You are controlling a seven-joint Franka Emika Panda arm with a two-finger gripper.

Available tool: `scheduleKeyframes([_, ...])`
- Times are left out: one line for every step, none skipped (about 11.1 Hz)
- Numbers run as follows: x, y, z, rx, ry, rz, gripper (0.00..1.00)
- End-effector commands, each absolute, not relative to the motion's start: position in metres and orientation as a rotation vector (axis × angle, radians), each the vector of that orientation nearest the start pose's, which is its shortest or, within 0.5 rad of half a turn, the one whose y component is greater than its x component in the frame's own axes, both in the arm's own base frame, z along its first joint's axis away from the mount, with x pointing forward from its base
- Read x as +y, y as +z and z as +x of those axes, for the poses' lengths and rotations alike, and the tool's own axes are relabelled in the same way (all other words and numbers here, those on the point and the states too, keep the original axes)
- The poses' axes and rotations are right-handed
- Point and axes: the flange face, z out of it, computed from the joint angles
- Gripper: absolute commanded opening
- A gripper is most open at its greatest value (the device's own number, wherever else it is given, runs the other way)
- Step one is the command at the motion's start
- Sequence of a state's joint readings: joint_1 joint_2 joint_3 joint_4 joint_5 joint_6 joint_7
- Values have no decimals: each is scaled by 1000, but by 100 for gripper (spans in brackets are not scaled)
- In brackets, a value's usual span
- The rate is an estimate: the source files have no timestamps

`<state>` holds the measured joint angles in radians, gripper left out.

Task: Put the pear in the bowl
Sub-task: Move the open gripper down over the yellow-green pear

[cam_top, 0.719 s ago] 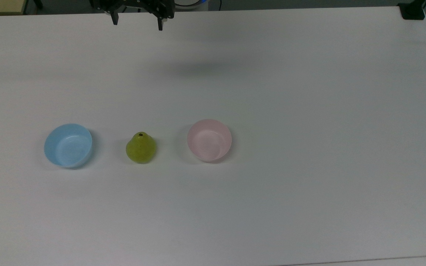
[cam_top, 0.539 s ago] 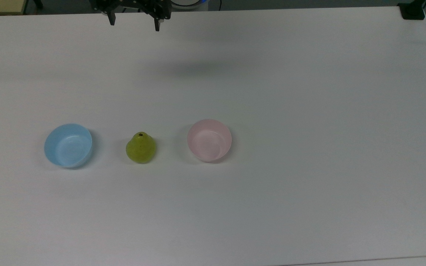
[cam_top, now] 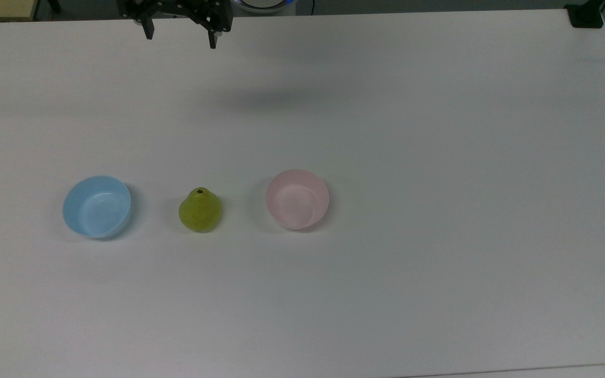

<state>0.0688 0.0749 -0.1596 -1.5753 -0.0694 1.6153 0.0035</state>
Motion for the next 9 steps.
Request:
scheduleKeyframes([-88,573,585,183,-29,-3230,100])
scheduleKeyframes([-92,570,588,191,-39,-3231,100])
scheduleKeyframes([-97,562,592,202,-33,-3233,100])
scheduleKeyframes([-98,554,595,203,-13,-3234,100])
scheduleKeyframes([-99,551,596,208,-6,-3234,100])
scheduleKeyframes([-99,550,596,205,-3,-3234,100])
scheduleKeyframes([-99,547,597,200,2,-3235,100])
scheduleKeyframes([-98,540,603,192,-10,-3238,100])
scheduleKeyframes([-94,532,611,166,-40,-3242,100])
